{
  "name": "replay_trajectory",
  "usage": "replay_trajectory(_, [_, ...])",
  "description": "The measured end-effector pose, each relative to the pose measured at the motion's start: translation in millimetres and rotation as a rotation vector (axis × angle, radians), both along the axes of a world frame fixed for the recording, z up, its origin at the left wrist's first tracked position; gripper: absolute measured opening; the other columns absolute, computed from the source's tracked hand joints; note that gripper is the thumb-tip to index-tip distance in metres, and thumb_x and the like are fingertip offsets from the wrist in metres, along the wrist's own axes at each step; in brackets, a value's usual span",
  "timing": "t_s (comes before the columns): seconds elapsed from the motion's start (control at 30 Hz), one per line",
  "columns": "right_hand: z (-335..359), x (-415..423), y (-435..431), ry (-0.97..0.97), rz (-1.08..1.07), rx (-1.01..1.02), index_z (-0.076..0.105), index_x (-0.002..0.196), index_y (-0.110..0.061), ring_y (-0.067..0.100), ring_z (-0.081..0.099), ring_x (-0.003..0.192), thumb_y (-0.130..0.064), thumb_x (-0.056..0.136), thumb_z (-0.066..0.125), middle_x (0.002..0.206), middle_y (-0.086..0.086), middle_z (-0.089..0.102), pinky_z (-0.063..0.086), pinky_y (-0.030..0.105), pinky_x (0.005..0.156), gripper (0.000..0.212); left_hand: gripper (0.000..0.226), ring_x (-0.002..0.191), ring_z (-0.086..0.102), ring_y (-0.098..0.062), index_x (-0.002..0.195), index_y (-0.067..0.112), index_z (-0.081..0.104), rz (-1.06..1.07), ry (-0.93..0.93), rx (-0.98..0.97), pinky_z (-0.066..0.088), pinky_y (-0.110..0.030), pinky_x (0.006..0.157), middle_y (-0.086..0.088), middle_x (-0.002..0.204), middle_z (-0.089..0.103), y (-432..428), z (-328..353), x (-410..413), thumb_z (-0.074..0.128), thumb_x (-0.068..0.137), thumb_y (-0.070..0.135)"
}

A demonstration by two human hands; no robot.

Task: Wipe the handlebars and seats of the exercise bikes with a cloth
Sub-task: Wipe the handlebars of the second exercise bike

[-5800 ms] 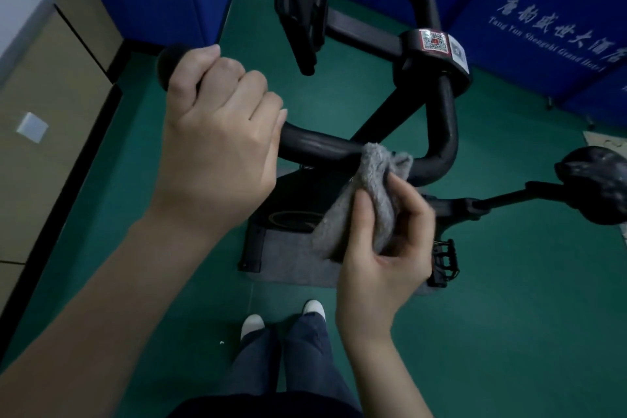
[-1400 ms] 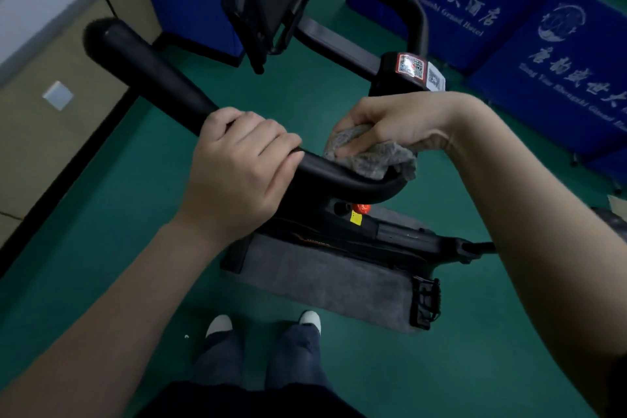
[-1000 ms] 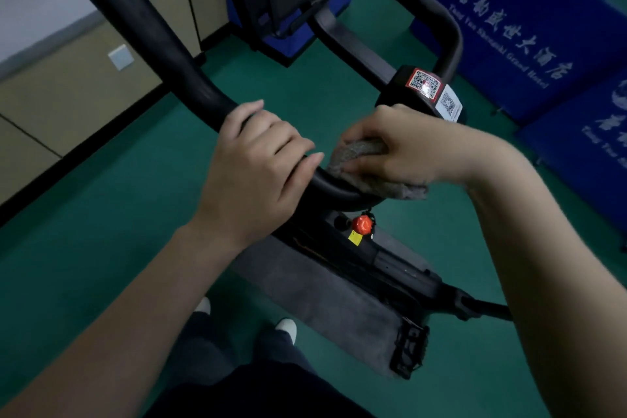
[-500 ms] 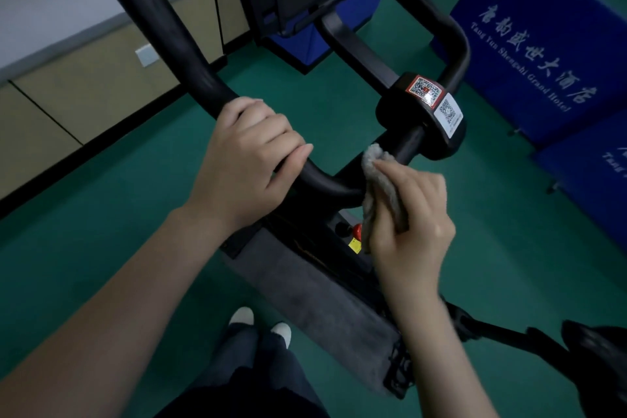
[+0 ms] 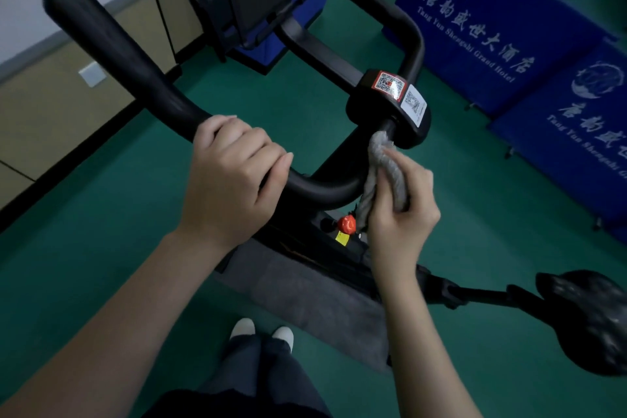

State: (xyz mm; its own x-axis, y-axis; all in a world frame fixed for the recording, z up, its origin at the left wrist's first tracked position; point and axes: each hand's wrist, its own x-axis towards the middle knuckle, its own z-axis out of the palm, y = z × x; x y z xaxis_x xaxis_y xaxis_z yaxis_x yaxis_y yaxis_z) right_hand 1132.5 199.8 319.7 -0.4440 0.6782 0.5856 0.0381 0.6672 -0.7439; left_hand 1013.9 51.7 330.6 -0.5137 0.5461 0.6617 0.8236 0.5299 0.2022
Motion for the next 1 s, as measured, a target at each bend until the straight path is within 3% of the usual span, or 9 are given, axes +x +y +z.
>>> replay_trajectory(0.13, [-10.4, 6.9, -23.5, 0.067, 0.017, -0.103, 0.066, 0.108, -0.009, 0.019, 0.062, 0.099, -0.008, 0.091, 0.057, 0.105, -0.007, 0.065, 0.047, 0.029, 0.088, 0.018, 0.036, 0.075, 0.057, -0.025, 0.071, 0.009, 0.067, 0.004, 0.014, 0.005, 0.032, -0.037, 0.094, -0.002, 0.072, 0.066, -0.1, -2.7, -0.5, 0.045, 0.096, 0.021])
replay_trajectory(0.3, [-3.9, -18.5, 12.2, 0.126, -0.108, -0.424, 0.066, 0.105, -0.003, 0.025, 0.064, 0.102, 0.001, 0.091, 0.057, 0.104, 0.011, 0.068, 0.05, 0.046, 0.094, 0.017, 0.04, 0.075, 0.057, -0.025, 0.07, 0.011, 0.066, 0.013, 0.012, 0.002, 0.032, -0.037, 0.094, -0.001, 0.072, 0.065, 2.1, -4.4, -1.3, 0.04, 0.098, 0.023])
replay_trajectory(0.37, [-5.9, -23.1, 10.8, 0.166, -0.137, -0.525, 0.066, 0.107, -0.002, 0.022, 0.064, 0.104, -0.001, 0.093, 0.057, 0.106, 0.011, 0.069, 0.05, 0.042, 0.096, 0.017, 0.041, 0.075, 0.057, -0.024, 0.07, 0.011, 0.066, 0.022, 0.014, 0.001, 0.031, -0.037, 0.094, -0.001, 0.072, 0.065, 2.6, -6.2, -1.5, 0.039, 0.099, 0.023])
replay_trajectory(0.47, [-15.6, -17.1, -9.7, 0.258, -0.143, -0.73, 0.067, 0.105, -0.017, 0.017, 0.065, 0.105, -0.01, 0.093, 0.058, 0.106, 0.001, 0.07, 0.05, 0.033, 0.095, 0.017, 0.039, 0.077, 0.058, -0.025, 0.071, 0.011, 0.067, 0.029, 0.019, 0.014, 0.031, -0.037, 0.096, -0.001, 0.074, 0.066, 3.3, -7.0, -1.3, 0.041, 0.098, 0.022])
replay_trajectory(0.53, [-15.1, -17.8, -8.4, 0.304, -0.126, -0.887, 0.067, 0.101, -0.021, 0.022, 0.065, 0.106, -0.011, 0.094, 0.058, 0.107, 0.004, 0.07, 0.05, 0.037, 0.096, 0.016, 0.037, 0.079, 0.058, -0.024, 0.073, 0.011, 0.069, 0.039, 0.019, 0.008, 0.03, -0.037, 0.098, -0.001, 0.075, 0.067, 4.0, -6.8, 0.1, 0.043, 0.097, 0.021])
replay_trajectory(0.7, [-10.8, -34.9, 24.0, 0.336, -0.084, -1.072, 0.063, 0.106, -0.007, 0.031, 0.063, 0.109, -0.006, 0.096, 0.054, 0.113, 0.018, 0.066, 0.045, 0.052, 0.102, 0.014, 0.037, 0.088, 0.059, -0.025, 0.078, 0.009, 0.072, 0.114, -0.006, 0.002, 0.021, -0.035, 0.107, -0.003, 0.081, 0.068, 7.4, -2.8, 8.0, 0.043, 0.098, 0.022])
replay_trajectory(0.83, [-15.3, -13.7, 10.1, 0.222, -0.002, -1.01, 0.065, 0.107, -0.008, 0.023, 0.067, 0.102, -0.011, 0.095, 0.057, 0.105, 0.01, 0.07, 0.052, 0.039, 0.094, 0.015, 0.037, 0.09, 0.059, -0.025, 0.08, 0.009, 0.072, 0.177, -0.03, 0.022, 0.022, -0.036, 0.109, -0.004, 0.084, 0.068, 15.4, -2.0, 20.7, 0.043, 0.098, 0.022])
replay_trajectory(0.9, [-15.8, -5.5, 16.6, 0.158, 0.025, -0.808, 0.068, 0.101, -0.011, 0.013, 0.067, 0.092, -0.009, 0.092, 0.061, 0.096, 0.002, 0.072, 0.053, 0.025, 0.083, 0.012, 0.036, 0.089, 0.059, -0.025, 0.078, 0.008, 0.071, 0.199, -0.049, 0.036, 0.023, -0.034, 0.109, -0.004, 0.083, 0.068, 21.2, -3.3, 26.1, 0.043, 0.098, 0.02])
replay_trajectory(1.0, [-10.1, -5.6, 39.1, 0.061, 0.064, -0.428, 0.07, 0.1, -0.005, 0.017, 0.066, 0.09, -0.007, 0.089, 0.063, 0.094, 0.001, 0.069, 0.051, 0.025, 0.083, 0.014, 0.036, 0.087, 0.059, -0.025, 0.076, 0.007, 0.071, 0.232, -0.062, 0.048, 0.024, -0.034, 0.109, -0.005, 0.081, 0.068, 26.2, -6.9, 29.8, 0.044, 0.097, 0.018])
